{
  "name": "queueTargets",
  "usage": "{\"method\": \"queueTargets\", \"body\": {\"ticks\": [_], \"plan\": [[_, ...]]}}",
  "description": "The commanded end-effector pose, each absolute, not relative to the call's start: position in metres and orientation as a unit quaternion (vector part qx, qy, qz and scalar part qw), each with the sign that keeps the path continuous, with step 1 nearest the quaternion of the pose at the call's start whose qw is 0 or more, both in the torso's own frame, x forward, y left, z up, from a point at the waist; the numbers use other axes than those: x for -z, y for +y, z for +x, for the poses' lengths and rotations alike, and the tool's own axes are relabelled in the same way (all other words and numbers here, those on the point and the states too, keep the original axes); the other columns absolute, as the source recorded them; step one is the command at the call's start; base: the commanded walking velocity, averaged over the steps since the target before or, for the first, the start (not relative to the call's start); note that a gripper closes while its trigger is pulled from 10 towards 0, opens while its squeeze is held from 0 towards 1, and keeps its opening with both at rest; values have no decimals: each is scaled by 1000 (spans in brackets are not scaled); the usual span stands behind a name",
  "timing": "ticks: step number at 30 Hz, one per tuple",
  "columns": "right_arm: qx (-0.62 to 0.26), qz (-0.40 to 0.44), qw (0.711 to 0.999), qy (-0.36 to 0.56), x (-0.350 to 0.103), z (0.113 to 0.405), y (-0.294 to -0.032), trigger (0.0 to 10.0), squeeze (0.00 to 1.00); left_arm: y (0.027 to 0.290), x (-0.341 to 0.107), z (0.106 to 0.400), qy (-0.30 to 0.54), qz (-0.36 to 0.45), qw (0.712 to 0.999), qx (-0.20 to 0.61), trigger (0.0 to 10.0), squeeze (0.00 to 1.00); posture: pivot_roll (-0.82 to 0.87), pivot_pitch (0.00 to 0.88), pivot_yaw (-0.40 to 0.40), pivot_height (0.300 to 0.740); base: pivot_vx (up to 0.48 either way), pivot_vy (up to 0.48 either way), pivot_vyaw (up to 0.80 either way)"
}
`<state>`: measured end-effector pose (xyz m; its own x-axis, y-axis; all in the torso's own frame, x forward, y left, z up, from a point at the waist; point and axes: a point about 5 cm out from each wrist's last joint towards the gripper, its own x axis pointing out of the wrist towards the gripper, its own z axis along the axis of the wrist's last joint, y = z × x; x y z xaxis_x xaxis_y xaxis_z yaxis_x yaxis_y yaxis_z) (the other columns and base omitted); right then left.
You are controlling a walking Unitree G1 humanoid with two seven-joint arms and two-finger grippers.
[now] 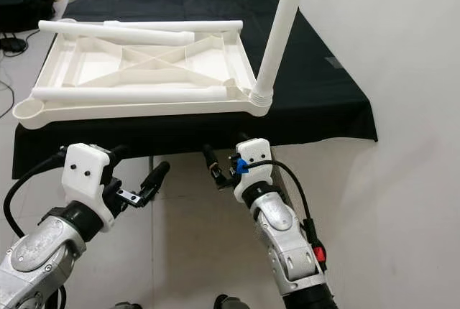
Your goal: Building children table
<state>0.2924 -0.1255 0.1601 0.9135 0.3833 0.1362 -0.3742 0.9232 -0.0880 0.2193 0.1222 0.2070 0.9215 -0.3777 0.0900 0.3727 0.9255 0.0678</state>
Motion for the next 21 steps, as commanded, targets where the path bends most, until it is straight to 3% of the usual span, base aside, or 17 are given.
{"method": "queueTargets", "body": {"ticks": [1, 5, 16, 21], "plan": [[-203, -34, 976, -76, -158, 288, -125, 10000, 0, 123, -203, 220, -47, 33, 981, 183, 10000, 0, 79, 177, -75, 740, 0, 0, 0], [-206, -33, 975, -78, -160, 289, -125, 10000, 0, 125, -203, 222, -47, 34, 982, 177, 10000, 0, 79, 177, -75, 740, 0, 0, 0], [-201, -32, 975, -86, -167, 295, -130, 10000, 0, 129, -200, 223, -45, 47, 983, 173, 10000, 0, 78, 158, -75, 740, 335, -322, 0], [-214, -34, 974, -71, -163, 303, -147, 10000, 0, 132, -199, 225, -40, 56, 983, 168, 10000, 0, 81, 148, -76, 740, 313, -360, 0]]}}
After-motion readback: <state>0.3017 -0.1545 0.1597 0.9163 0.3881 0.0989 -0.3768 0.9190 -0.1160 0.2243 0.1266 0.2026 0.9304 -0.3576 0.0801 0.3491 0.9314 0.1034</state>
